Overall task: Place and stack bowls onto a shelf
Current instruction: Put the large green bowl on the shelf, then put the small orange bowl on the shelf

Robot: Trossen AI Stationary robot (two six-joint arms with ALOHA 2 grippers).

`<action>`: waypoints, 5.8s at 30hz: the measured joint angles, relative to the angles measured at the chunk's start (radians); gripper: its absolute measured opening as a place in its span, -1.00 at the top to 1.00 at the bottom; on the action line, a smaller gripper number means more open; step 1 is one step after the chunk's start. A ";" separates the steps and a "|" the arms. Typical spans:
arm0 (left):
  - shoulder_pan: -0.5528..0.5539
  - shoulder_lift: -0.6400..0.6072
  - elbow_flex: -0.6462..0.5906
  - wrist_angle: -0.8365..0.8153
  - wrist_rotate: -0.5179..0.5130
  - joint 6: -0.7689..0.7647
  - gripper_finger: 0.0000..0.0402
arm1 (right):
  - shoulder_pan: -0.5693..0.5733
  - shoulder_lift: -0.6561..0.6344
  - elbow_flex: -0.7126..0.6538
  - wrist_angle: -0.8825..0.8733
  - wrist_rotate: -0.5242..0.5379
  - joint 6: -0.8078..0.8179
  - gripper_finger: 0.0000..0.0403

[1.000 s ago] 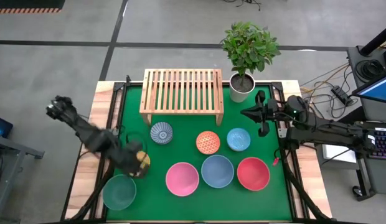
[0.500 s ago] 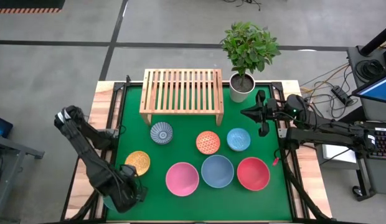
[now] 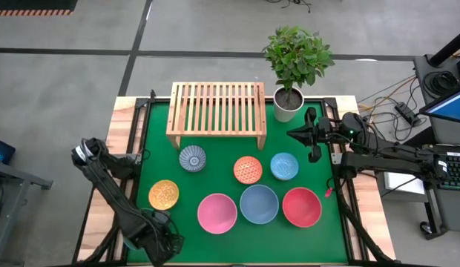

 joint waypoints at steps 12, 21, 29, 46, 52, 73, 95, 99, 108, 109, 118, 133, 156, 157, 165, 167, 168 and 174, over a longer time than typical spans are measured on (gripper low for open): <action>-0.002 0.013 0.061 -0.096 0.005 0.035 -0.07 | 0.000 0.000 0.000 -0.041 -0.004 0.040 0.96; -0.002 0.013 0.034 -0.144 0.020 0.115 -0.06 | 0.000 0.000 -0.003 -0.138 -0.007 0.067 0.95; -0.002 0.013 0.000 -0.146 -0.007 0.171 0.02 | 0.000 0.000 -0.012 -0.211 -0.007 0.101 0.95; -0.001 0.013 -0.031 -0.123 -0.014 0.166 0.84 | 0.000 0.000 -0.016 -0.238 -0.006 0.086 0.95; -0.002 0.013 0.039 -0.168 -0.006 0.173 0.96 | 0.000 0.000 -0.016 -0.238 -0.004 0.065 0.95; 0.173 0.012 0.581 -0.341 -0.606 1.329 1.00 | 0.000 0.000 -0.031 -0.239 -0.004 0.121 0.95; 1.187 -0.004 0.653 -0.557 -0.417 2.283 1.00 | 0.000 0.000 -0.045 -0.274 -0.004 0.108 0.95; 1.274 -0.003 0.647 -0.561 -0.358 2.279 1.00 | 0.000 0.000 -0.045 -0.282 -0.004 0.097 0.95; 1.312 -0.003 0.642 -0.561 -0.346 2.252 1.00 | 0.000 0.000 -0.045 -0.293 -0.004 0.095 0.95; 1.312 -0.001 0.642 -0.561 -0.342 2.248 1.00 | 0.000 0.000 -0.045 -0.293 -0.004 0.095 0.95; 1.312 0.029 0.642 -0.611 -0.290 2.190 0.83 | 0.000 0.000 -0.045 -0.293 -0.004 0.094 0.95; 1.306 0.007 0.681 -0.624 -0.298 2.238 0.34 | 0.000 0.000 -0.045 -0.292 -0.004 0.092 0.95; 0.402 -0.673 -0.348 0.721 -0.374 2.270 0.38 | 0.230 0.029 -0.173 0.128 0.004 0.091 0.95; 0.364 -0.691 -0.396 0.758 -0.403 2.272 0.38 | 0.235 0.036 -0.173 0.134 0.004 0.091 0.95; 0.239 -0.773 -0.675 1.089 -0.521 2.243 0.38 | 0.254 0.133 -0.173 0.251 0.005 0.091 0.95; 0.240 -0.783 -0.717 1.140 -0.522 2.239 0.38 | 0.254 0.166 -0.173 0.282 0.005 0.088 0.95; 0.241 -0.788 -0.731 1.149 -0.529 2.238 0.38 | 0.254 0.184 -0.173 0.298 0.006 0.085 0.95; 0.241 -0.803 -0.771 1.168 -0.550 2.225 0.38 | 0.254 0.299 -0.152 0.369 0.006 0.085 0.95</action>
